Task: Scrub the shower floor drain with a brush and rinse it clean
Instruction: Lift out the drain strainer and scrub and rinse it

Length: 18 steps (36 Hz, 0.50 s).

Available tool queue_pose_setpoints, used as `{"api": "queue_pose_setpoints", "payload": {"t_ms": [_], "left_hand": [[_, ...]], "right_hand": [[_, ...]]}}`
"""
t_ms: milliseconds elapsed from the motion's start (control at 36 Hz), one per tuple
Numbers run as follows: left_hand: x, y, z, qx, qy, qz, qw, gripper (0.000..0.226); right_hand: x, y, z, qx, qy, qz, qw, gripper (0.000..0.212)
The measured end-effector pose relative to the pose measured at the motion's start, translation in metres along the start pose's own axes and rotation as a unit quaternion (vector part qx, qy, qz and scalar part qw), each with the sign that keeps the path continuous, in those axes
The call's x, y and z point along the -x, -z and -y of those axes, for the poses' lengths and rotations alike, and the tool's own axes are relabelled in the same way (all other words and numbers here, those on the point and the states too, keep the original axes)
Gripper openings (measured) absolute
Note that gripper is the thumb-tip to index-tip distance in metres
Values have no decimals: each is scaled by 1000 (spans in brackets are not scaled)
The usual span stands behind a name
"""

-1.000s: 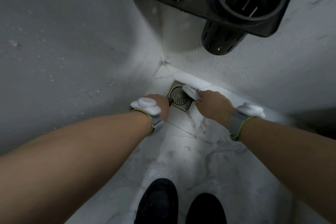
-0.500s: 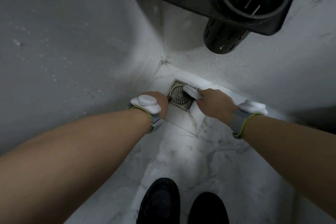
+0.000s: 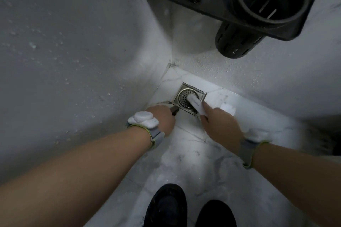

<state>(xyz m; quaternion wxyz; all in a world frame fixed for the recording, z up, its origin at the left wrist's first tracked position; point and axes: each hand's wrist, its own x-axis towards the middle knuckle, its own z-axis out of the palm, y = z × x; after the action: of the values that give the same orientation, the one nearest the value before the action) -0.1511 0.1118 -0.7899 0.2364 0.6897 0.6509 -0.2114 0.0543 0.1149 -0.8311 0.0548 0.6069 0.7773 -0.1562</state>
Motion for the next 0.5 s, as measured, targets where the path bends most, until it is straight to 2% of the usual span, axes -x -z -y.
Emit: {"api": "queue_pose_setpoints", "payload": {"t_ms": [111, 194, 250, 333, 389, 500], "left_hand": [[16, -20, -1, 62, 46, -67, 995, 38], [20, -33, 1, 96, 63, -80, 990, 40], [22, -38, 4, 111, 65, -80, 988, 41], [23, -41, 7, 126, 71, -81, 986, 42], [22, -41, 8, 133, 78, -87, 984, 43], [24, -38, 9, 138, 85, -88, 983, 46]], "right_hand": [[-2, 0, -5, 59, 73, 9, 996, 54], [-23, 8, -12, 68, -4, 10, 998, 53], [-33, 11, -9, 34, -45, 12, 998, 53], [-22, 4, 9, -17, 12, 57, 998, 54], [-16, 4, 6, 4, 68, 92, 993, 54], [-52, 22, -20, 93, 4, 52, 994, 53]]}}
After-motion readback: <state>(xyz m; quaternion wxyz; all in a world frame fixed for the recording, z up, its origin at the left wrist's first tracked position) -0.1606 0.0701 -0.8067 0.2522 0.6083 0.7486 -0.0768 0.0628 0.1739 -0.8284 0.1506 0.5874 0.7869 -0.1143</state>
